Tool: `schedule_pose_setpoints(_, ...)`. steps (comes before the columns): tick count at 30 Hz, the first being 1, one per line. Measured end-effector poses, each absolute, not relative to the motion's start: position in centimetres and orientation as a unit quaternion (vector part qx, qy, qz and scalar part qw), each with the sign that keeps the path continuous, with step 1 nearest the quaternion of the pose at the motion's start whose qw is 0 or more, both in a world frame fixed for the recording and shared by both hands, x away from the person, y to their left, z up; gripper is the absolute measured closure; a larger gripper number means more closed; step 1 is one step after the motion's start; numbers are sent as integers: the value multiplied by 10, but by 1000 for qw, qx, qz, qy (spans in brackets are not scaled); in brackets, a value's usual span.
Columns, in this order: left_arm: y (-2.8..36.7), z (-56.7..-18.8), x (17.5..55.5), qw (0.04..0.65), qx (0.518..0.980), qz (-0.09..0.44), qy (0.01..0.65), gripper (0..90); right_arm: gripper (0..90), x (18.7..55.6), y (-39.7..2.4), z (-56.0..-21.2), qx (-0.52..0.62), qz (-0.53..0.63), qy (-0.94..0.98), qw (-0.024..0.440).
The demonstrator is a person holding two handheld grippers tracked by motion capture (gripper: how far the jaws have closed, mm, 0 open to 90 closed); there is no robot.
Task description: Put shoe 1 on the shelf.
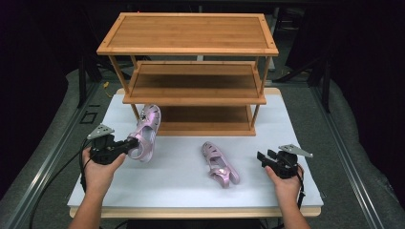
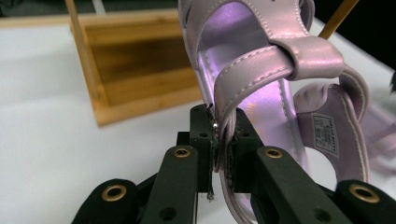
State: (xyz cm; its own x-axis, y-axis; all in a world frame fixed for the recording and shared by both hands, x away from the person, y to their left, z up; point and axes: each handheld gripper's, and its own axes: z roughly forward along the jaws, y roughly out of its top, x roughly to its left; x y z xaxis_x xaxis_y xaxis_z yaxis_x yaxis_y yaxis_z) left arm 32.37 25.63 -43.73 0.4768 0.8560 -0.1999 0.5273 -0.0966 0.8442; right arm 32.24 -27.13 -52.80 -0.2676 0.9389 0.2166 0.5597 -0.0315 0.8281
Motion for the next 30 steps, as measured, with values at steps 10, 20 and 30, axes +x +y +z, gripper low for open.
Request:
schedule_pose_setpoints(10,247,-418,319,529,673,216,470,827,500,322,-274,-528,568,450,656,210)
schedule_pose_setpoints(20,235,-406,322,567,626,261,468,827,499,322,-275,-528,570,454,654,201)
schedule_pose_setpoints(30,221,-397,344,573,616,254,478,827,499,323,-278,-529,574,462,647,194)
